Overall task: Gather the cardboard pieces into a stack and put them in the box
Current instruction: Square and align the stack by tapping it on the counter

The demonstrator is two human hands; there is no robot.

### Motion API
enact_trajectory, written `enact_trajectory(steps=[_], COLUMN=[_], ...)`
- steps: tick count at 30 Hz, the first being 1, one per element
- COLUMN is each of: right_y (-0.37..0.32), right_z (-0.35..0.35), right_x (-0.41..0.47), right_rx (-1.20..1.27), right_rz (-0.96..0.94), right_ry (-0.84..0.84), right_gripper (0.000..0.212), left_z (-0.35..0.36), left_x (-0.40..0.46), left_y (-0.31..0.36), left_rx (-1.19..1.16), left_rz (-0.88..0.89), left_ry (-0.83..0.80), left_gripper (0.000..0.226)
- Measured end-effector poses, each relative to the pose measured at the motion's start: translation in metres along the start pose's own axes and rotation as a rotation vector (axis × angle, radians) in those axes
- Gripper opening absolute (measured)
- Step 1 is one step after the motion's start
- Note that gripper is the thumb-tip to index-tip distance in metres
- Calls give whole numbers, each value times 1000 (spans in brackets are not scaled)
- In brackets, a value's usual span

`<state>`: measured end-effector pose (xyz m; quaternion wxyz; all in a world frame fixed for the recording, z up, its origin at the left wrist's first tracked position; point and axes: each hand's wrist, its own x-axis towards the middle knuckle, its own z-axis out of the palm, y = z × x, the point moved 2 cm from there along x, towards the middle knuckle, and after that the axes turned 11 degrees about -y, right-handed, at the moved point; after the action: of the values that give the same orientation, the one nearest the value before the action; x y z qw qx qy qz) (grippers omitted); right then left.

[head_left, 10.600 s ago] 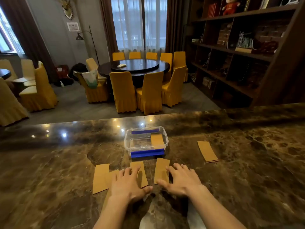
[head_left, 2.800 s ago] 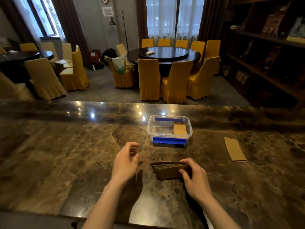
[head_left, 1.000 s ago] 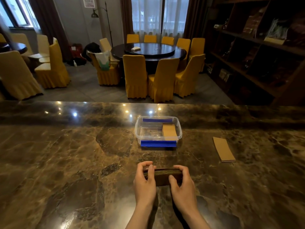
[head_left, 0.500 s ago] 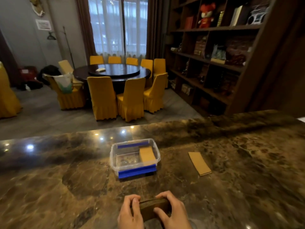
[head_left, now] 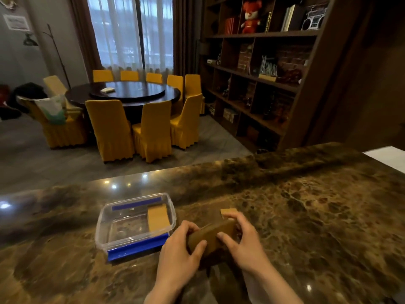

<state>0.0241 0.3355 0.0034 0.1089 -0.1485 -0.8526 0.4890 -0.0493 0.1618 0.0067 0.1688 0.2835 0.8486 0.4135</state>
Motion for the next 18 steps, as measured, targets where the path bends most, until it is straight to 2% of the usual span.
enact_trajectory(steps=[3, 8, 11, 16, 18], right_y=[15, 43, 60, 80, 86], right_z=[-44, -80, -75, -55, -50], right_x=[30, 85, 108, 127, 131], right_rx=[89, 54, 16, -128, -174], right_rz=[37, 150, 228, 230, 221], right_ry=[37, 47, -37, -156, -192], right_gripper=[50, 56, 57, 46, 44], left_z=[28, 76, 94, 106, 111], left_x=[36, 82, 99, 115, 121], left_y=[29, 51, 50, 47, 48], left_rx=[-58, -139, -31, 207, 240], left_rz=[-77, -306, -442, -566, -606], left_ry=[-59, -69, -59, -88, -112], left_gripper=[28, 26, 28, 27, 37])
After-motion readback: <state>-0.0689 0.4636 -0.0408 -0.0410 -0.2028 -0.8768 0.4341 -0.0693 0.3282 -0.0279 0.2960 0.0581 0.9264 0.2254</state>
